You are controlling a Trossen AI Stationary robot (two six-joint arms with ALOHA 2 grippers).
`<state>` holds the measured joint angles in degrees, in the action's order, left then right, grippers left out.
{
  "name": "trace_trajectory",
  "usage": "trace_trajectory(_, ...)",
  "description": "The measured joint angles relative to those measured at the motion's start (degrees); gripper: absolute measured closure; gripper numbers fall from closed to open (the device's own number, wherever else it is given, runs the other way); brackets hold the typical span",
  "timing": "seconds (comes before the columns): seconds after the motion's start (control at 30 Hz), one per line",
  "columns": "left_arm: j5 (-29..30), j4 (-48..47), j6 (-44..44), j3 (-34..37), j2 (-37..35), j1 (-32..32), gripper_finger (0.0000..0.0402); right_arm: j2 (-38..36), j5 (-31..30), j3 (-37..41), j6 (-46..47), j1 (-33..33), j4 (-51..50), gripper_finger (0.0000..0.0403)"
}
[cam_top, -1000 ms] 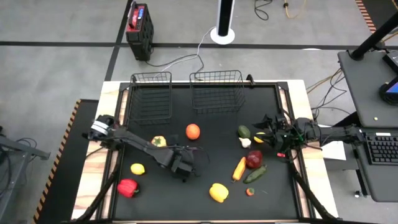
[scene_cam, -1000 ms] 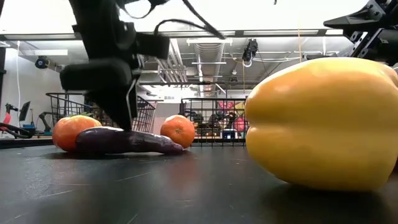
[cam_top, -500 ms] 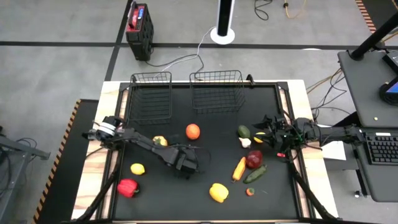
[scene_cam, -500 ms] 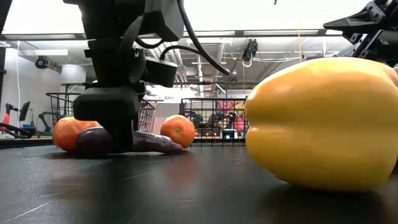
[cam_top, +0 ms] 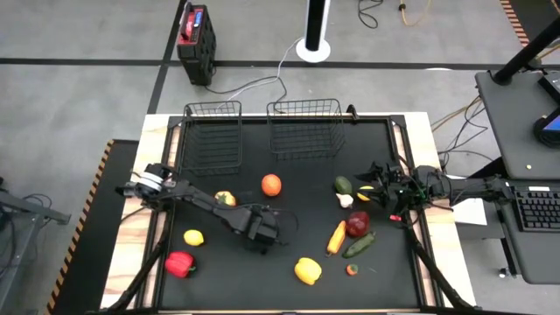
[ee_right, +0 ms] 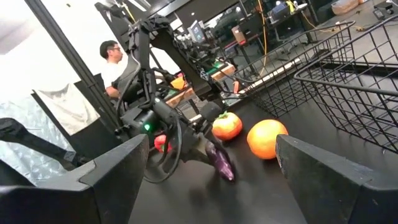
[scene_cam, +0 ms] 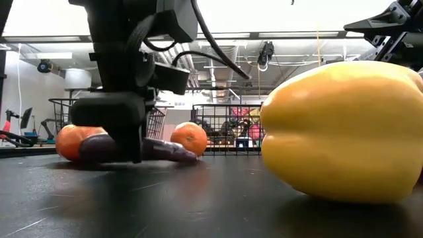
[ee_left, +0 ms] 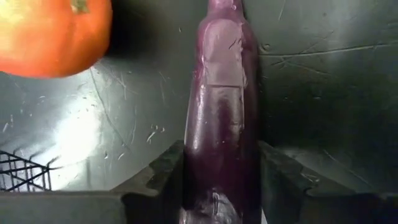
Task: Sort produce into baskets
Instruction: Put the violet eggplant into the left black wire basket
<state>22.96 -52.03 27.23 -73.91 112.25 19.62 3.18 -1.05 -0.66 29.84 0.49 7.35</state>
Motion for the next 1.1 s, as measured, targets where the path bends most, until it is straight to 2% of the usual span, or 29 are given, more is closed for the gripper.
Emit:
trace_trajectory(0.2,-0.29,-0.25,-2.15,-0.84,-4.15,1.0,0.026,0.0,0.02,0.01,0.0,0.0,-0.02,0.006)
trace_trajectory(0.37,-4.04,-1.22,-5.96,-1.87,-11.53,1.57,0.026,0.0,-0.01,0.01,0.02,0.0,-0.01,0.006)
trace_trajectory(0.43,-3.11,-3.14,-6.33,-2.5,-15.19,1.62,0.0258,0.02,-0.01,0.01,0.11,0.0,-0.02,0.006)
trace_trajectory(0.53,5.18,-8.07,-3.83,-4.41,-21.36,1.01,0.0255,0.0,0.01,0.02,0.14,0.0,0.02,0.006)
trace_trajectory(0.67,17.89,-18.18,4.79,-8.3,-28.47,-1.67,0.0262,0.02,-0.03,-0.01,0.16,0.0,0.08,0.006)
trace_trajectory(0.8,24.44,-23.15,13.4,-10.73,-34.77,-7.57,0.0262,0.02,-0.44,0.01,0.16,0.0,0.16,0.006)
trace_trajectory(0.9,26.0,-23.05,15.52,-10.5,-38.18,-13.84,0.0262,0.02,-0.46,0.0,0.16,0.0,0.17,0.006)
trace_trajectory(1.0,22.99,-23.29,20.34,-9.49,-40.49,-22.42,0.0262,0.02,-0.44,0.0,0.17,0.0,0.17,0.006)
trace_trajectory(1.1,15.97,-23.3,23.4,-7.77,-41.55,-31.52,0.0262,0.02,-0.46,0.01,0.15,0.0,0.17,0.006)
